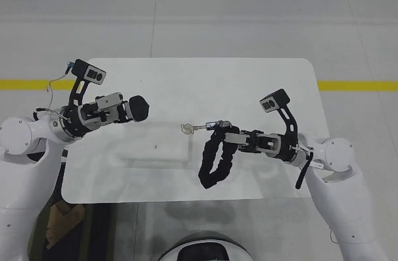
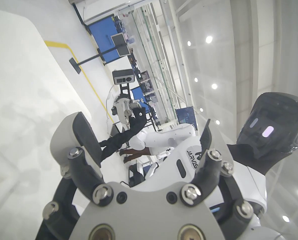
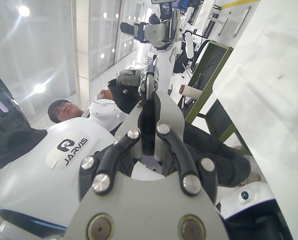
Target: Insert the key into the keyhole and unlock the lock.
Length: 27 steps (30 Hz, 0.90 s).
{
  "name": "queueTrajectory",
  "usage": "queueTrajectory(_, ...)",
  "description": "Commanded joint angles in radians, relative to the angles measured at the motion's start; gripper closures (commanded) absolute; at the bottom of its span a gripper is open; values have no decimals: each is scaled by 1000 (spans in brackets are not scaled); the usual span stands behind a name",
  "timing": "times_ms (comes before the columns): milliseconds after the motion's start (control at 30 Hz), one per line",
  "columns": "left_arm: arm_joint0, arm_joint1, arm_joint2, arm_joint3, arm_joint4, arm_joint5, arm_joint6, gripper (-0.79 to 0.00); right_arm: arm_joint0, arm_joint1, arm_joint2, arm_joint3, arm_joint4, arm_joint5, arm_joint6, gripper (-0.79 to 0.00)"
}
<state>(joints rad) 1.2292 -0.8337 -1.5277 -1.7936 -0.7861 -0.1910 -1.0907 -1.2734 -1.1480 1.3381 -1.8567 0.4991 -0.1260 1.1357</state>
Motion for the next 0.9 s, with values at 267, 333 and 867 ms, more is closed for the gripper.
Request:
queueTrajectory(267, 57, -6, 63, -42, 55, 27, -51, -785, -43, 0, -7, -39, -27, 4, -60, 0)
queueTrajectory(333, 50, -10, 85, -35, 64, 10, -60, -785, -39, -1, -18, -50, -26, 6, -72, 0)
queueTrajectory(867, 12, -41, 157, 1, 9, 50, -74, -154, -19, -8, -78, -53, -79, -31, -113, 0)
